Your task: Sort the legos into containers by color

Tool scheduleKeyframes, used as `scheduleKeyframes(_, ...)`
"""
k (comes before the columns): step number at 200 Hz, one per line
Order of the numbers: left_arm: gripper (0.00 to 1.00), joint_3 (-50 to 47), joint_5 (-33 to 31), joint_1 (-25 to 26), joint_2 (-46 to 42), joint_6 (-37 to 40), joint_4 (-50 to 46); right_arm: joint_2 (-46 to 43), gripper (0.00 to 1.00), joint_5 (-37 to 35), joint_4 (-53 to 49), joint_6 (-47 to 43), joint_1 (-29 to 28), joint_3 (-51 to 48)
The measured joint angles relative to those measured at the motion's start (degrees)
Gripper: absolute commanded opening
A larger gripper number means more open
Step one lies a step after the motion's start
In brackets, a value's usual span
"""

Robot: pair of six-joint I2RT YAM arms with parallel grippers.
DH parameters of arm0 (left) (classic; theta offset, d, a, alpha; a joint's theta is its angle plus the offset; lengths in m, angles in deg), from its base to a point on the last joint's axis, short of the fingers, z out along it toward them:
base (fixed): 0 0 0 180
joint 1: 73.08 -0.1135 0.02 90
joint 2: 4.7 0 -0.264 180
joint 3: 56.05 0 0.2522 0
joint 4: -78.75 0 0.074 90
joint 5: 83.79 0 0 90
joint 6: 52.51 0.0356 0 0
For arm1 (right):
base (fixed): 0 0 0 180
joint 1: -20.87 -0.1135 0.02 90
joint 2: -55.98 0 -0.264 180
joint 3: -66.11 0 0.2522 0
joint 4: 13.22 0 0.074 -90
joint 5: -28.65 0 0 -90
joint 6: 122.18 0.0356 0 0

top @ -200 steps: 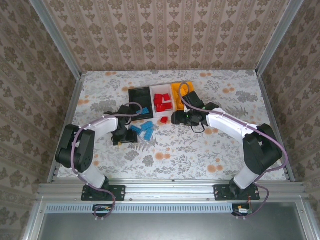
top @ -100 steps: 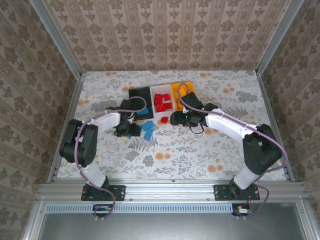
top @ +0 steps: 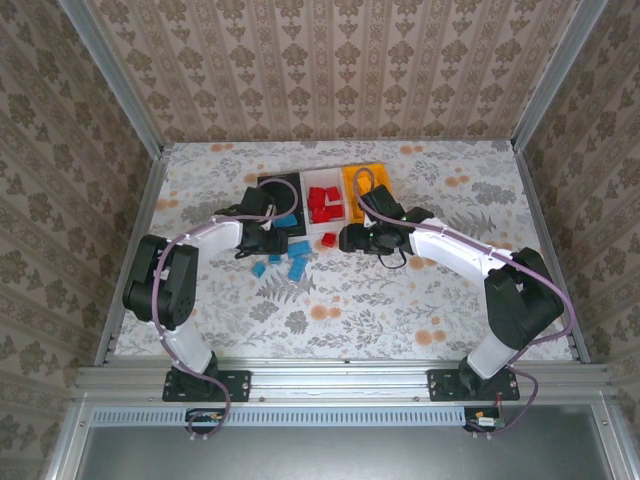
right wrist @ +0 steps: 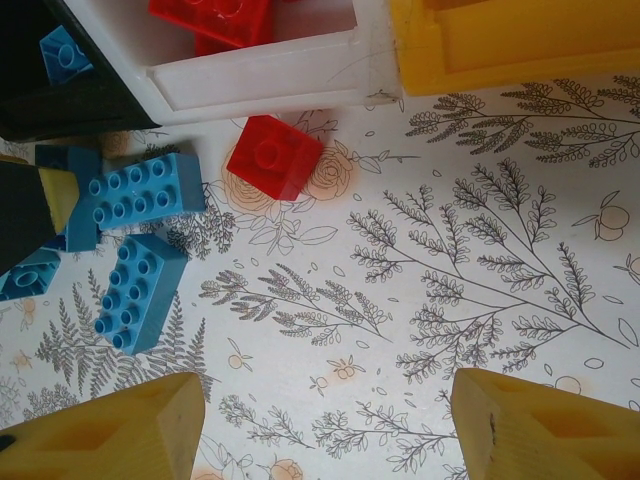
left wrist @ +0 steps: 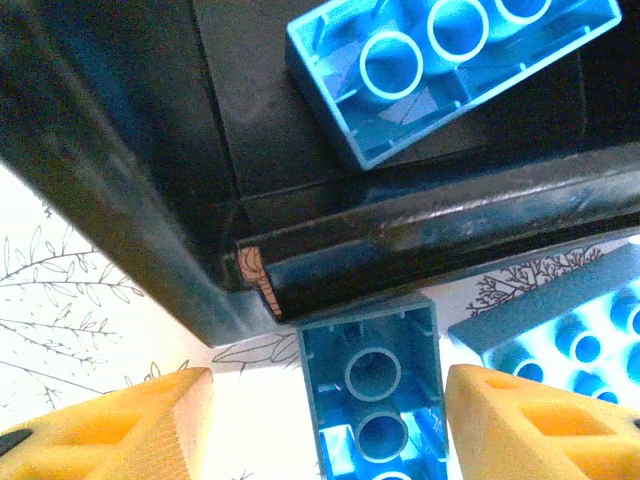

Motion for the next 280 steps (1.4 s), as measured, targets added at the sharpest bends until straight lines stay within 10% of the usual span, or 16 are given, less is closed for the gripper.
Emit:
scheduleKeyframes(119,0.30,-1.7,-0.4,1.4,0.4,0.1,-1.2,0.8,0.68,-0.3,0.0,0.9,-1.4,0.3)
scheduleKeyframes(216,0.29,2.4,3.6,2.1,-17.9,0.0,-8.7,0.8,0.67,-0.9,0.2,1.2,-1.5,0.3)
scheduleKeyframes(280,0.29,19.2,2.4,0.7,-5.2,1.6,-8.3,1.2,0.68,-0.9,1.6,2.0,-4.7,-0.3)
